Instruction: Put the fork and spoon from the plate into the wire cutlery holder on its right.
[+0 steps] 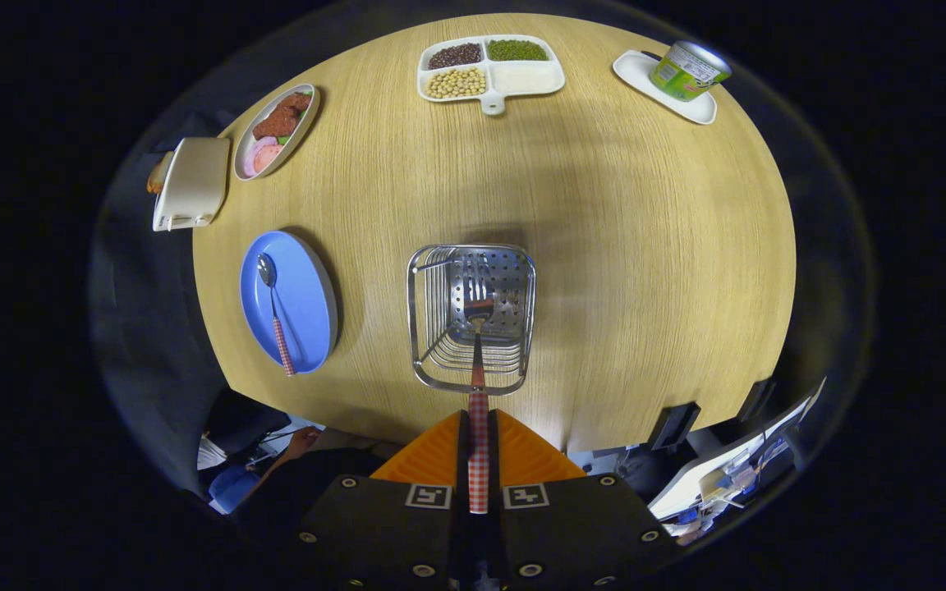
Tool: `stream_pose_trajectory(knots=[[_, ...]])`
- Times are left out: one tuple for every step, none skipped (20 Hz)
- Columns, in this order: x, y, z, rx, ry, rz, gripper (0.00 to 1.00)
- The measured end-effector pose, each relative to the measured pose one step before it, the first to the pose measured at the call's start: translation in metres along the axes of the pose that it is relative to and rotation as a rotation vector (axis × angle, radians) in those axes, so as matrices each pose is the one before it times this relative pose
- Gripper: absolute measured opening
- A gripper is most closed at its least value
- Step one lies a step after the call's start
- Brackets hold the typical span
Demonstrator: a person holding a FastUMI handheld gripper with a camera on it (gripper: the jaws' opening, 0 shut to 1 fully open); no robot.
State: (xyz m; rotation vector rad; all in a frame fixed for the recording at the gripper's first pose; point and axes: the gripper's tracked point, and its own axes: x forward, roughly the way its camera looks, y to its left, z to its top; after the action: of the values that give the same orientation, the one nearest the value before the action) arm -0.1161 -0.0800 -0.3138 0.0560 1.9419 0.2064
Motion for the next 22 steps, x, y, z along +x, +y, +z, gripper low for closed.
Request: stream_pose_trajectory(knots=[[0.00027, 0.00121, 0.00110, -0.00051, 0.00565, 0.00371, 0.08], [-0.00003, 0.00072, 0.00007, -0.00114, 0.00706, 0.00561, 0.10], [-0.00003, -0.00005, 0.00144, 0.00626, -0.00046, 0.00246, 0.10], [-0.00009, -0.00058, 0.00220, 0.00546, -0.00032, -0.00191, 0.11], [-0.00031, -0.00015, 0.00182, 0.00380, -0.00034, -0.00050, 0.11], [-0.00126, 0.00058, 0.00050, 0.00635, 0.00093, 0.00480, 0.11], [-0.00188, 0.00071, 0.00179, 0.00995, -0.00116, 0.00666, 0.12], [-0.00035, -0.00020, 0.00314, 0.01166, -0.01452, 0.00388, 0.13], [-0.00293, -0.00019, 0.00457, 0.00850, -0.01890, -0.00156, 0.13], [-0.00326, -0.00069, 0.00540, 0.01131, -0.03075, -0.00343, 0.12], [-0.00415, 0.00031, 0.00533, 0.00569, -0.02890, -0.00074, 0.11], [-0.00595, 0.00208, 0.00542, 0.00870, -0.03620, 0.00195, 0.12], [-0.00524, 0.00367, 0.00598, 0.00165, -0.03733, 0.00600, 0.13], [-0.00601, 0.00582, 0.00768, -0.00186, -0.05160, 0.00912, 0.14], [-0.00592, 0.00679, 0.00906, -0.00895, -0.06160, 0.01019, 0.15], [-0.00581, 0.00586, 0.00826, -0.01221, -0.06587, 0.00188, 0.20], [-0.00618, 0.00602, 0.00699, -0.01295, -0.05941, 0.00501, 0.22], [-0.00357, 0.00860, 0.00771, -0.01106, -0.05784, 0.01016, 0.26], [-0.00340, 0.00647, 0.00422, -0.00769, -0.04738, 0.00488, 0.29], [-0.00233, 0.00743, 0.00334, -0.00957, -0.04828, 0.00762, 0.34], [-0.00241, 0.00390, 0.00270, -0.01263, -0.04327, -0.00105, 0.38], [-0.00314, 0.00495, 0.00407, -0.01311, -0.04992, -0.00013, 0.42]])
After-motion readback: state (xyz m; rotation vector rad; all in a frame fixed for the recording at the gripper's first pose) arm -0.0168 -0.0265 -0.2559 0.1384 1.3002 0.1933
